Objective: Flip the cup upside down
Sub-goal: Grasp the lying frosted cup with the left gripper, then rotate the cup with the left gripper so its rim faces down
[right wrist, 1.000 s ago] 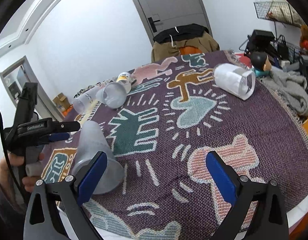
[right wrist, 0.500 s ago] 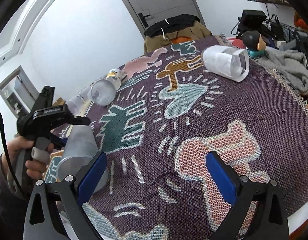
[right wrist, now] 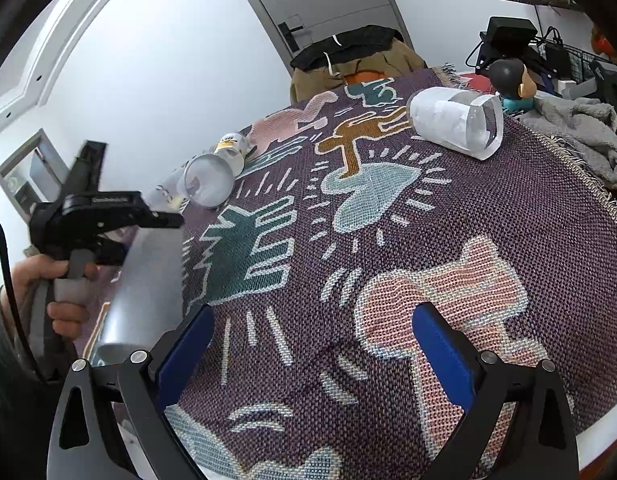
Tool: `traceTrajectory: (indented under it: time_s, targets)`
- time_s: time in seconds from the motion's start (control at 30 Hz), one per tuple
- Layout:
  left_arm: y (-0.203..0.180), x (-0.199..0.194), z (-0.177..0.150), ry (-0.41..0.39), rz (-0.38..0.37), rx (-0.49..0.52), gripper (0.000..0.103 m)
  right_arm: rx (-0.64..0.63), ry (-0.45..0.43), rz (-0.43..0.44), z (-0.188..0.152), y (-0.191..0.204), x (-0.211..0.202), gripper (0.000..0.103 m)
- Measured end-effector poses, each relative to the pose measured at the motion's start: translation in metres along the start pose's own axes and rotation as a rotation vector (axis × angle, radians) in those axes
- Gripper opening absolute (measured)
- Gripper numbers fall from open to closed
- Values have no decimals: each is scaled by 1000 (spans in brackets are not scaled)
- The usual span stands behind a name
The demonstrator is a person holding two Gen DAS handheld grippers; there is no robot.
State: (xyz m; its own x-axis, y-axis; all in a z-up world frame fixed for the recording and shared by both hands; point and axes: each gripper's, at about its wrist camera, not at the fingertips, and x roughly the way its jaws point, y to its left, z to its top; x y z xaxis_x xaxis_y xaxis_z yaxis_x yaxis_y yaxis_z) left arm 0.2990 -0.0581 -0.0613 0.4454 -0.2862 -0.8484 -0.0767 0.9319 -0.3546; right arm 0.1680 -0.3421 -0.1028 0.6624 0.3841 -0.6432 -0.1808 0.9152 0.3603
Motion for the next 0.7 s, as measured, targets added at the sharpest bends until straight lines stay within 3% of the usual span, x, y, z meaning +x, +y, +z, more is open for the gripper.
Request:
traceTrajectory:
  time_s: [0.4, 0.7]
  targets:
    - [-36, -64, -11, -234, -4, 209, 60, -25, -6, -7, 0, 10, -4, 100]
    - [-57, -94, -37, -416, 68, 369, 59, -42, -20, -12, -1, 19, -8, 100]
